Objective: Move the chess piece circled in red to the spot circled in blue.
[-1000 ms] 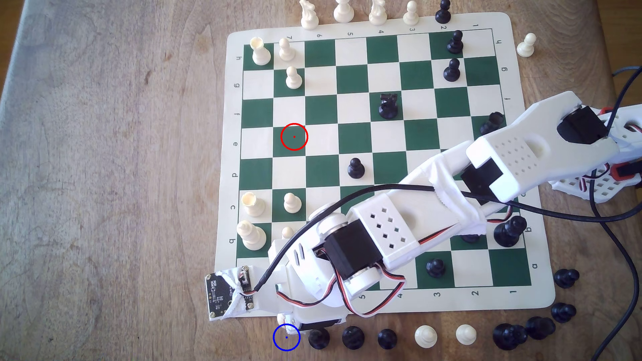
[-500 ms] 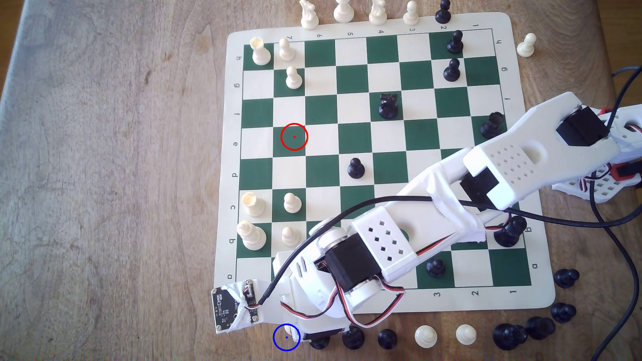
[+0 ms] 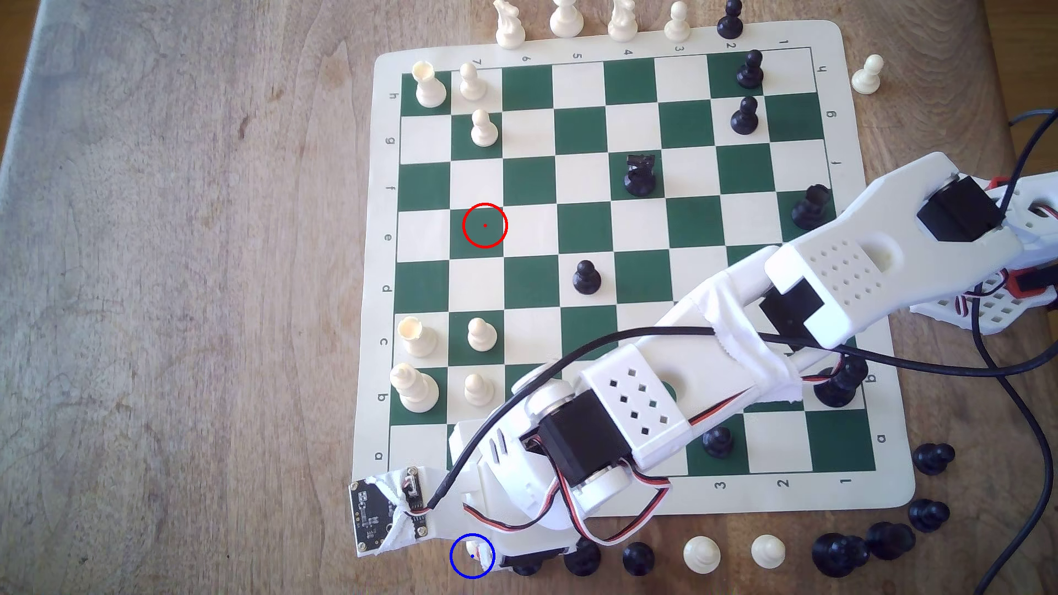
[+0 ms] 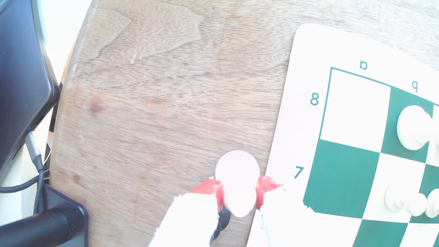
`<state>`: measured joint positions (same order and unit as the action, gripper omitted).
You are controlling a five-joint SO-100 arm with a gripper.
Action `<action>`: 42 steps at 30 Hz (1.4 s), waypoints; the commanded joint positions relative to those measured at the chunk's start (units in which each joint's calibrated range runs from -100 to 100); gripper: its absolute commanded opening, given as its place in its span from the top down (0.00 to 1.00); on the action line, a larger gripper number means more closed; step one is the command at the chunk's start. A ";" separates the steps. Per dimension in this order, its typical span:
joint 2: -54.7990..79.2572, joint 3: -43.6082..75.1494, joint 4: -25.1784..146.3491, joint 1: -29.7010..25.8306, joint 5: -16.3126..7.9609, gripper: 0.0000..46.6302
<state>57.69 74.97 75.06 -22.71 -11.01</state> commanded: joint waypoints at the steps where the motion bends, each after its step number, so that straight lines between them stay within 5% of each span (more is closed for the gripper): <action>1: -2.34 4.09 -0.69 -0.24 0.05 0.94; 10: -2.00 3.73 -0.69 -0.24 0.15 0.91; 15: -1.91 3.73 -1.51 -0.16 -0.05 0.75; 25: -2.42 3.64 -1.51 -0.16 -0.15 0.63; 31: -12.02 -5.16 -2.74 0.07 -0.59 0.54; 42: -27.89 -16.94 -4.22 -0.87 -1.51 0.50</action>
<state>43.86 62.49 72.75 -22.71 -12.38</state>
